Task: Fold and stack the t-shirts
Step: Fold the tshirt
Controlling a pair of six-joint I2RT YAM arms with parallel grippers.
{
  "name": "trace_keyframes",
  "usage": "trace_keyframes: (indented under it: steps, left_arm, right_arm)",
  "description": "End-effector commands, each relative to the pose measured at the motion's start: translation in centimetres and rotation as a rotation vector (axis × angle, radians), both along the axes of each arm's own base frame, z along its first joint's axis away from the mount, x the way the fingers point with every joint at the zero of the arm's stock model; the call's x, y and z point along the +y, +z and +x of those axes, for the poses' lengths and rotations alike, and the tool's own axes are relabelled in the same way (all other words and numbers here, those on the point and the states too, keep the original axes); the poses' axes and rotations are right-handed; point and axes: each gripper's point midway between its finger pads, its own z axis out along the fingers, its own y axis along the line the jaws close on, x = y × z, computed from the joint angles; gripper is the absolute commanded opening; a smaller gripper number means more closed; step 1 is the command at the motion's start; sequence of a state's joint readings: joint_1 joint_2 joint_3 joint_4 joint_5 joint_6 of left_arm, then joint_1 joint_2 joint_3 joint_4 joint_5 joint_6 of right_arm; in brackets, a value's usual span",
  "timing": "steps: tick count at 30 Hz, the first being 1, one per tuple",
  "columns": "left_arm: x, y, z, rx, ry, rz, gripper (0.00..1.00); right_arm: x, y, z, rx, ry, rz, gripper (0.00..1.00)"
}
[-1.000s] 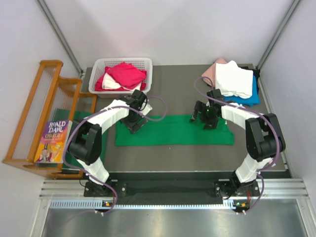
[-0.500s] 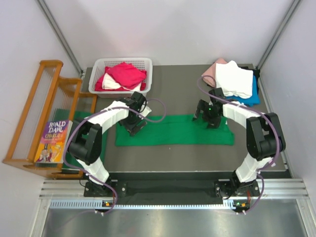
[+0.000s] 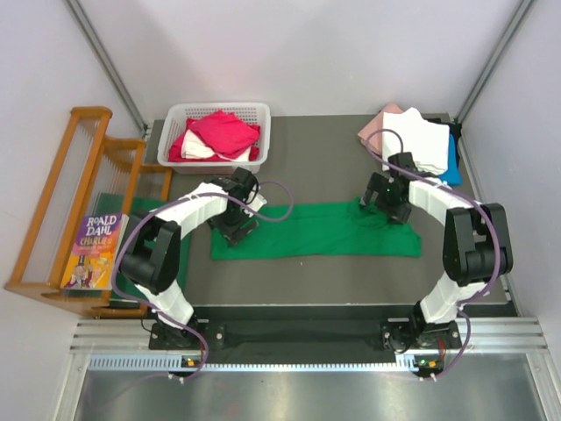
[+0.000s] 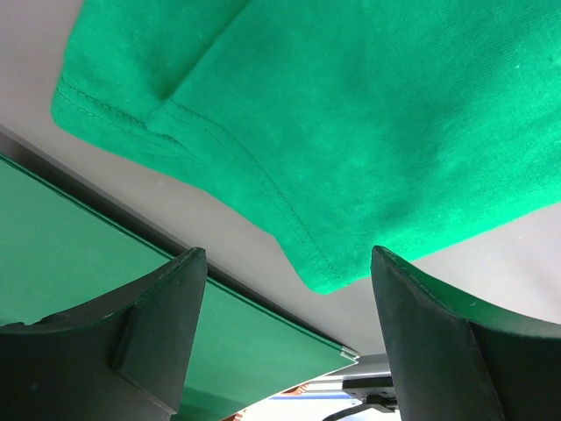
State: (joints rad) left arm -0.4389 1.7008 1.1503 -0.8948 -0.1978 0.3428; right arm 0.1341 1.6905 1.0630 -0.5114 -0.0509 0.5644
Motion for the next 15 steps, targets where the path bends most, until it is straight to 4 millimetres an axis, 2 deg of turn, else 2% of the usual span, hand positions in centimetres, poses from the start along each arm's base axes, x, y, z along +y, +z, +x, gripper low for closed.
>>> trace_keyframes:
  steps: [1,5,6,9,11,15]
  left_arm:
    - [-0.4,0.3,0.7,-0.045,0.006,-0.03,0.8]
    - [0.4,-0.6,0.9,-0.034,0.047,-0.013,0.8]
    - [0.4,-0.6,1.0,-0.025,0.065,-0.036,0.8]
    - [1.3,-0.5,1.5,-0.001,0.158,-0.11,0.81]
    - [1.3,-0.5,1.3,0.043,0.207,-0.19,0.81]
    - [0.5,-0.4,1.4,0.089,0.242,-0.258,0.81]
  right_arm:
    - [3.0,4.8,0.6,-0.128,0.111,0.022,1.0]
    - [4.5,7.6,-0.1,-0.184,0.157,0.039,1.0]
    - [4.6,8.7,-0.4,-0.21,0.16,0.043,0.99]
    - [5.2,10.1,-1.5,-0.246,0.187,0.055,1.0]
    - [5.7,10.8,-2.2,-0.263,0.204,0.064,1.0]
    - [6.2,10.7,-3.8,-0.261,0.222,0.084,1.0]
